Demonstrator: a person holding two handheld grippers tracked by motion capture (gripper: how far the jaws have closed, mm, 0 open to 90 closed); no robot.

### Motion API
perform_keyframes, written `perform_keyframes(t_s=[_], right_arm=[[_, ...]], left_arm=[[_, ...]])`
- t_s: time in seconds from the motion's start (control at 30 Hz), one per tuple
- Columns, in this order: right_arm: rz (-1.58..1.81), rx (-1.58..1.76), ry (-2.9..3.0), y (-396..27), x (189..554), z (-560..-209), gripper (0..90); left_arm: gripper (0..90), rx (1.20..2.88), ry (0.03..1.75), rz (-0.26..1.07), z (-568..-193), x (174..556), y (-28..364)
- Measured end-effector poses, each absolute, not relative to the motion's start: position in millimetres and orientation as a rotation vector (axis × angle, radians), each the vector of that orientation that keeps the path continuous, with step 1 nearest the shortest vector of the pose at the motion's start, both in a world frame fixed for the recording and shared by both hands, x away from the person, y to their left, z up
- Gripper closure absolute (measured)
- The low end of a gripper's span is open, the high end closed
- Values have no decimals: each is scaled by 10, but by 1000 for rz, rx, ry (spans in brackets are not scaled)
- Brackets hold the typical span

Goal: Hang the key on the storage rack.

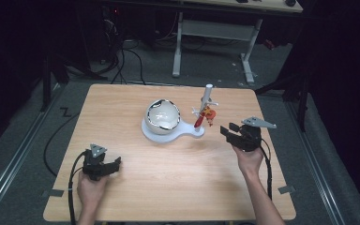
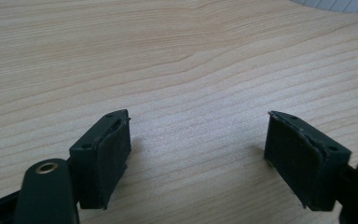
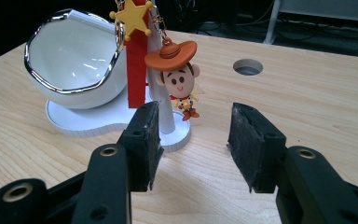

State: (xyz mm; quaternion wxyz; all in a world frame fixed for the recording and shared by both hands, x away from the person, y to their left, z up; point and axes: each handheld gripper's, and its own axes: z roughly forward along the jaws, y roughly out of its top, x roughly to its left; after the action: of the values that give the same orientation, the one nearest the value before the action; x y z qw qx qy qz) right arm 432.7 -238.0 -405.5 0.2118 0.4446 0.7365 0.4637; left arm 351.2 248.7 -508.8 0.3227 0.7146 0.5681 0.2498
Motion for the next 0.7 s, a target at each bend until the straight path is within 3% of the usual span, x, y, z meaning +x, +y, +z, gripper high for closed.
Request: perform_keyframes(t_s=[0.7], right_arm=[[1308,1248,2007,-2615,4107,-4068,530]], left_arm=[[232,1877,1490,657,-5088,3511,2485]])
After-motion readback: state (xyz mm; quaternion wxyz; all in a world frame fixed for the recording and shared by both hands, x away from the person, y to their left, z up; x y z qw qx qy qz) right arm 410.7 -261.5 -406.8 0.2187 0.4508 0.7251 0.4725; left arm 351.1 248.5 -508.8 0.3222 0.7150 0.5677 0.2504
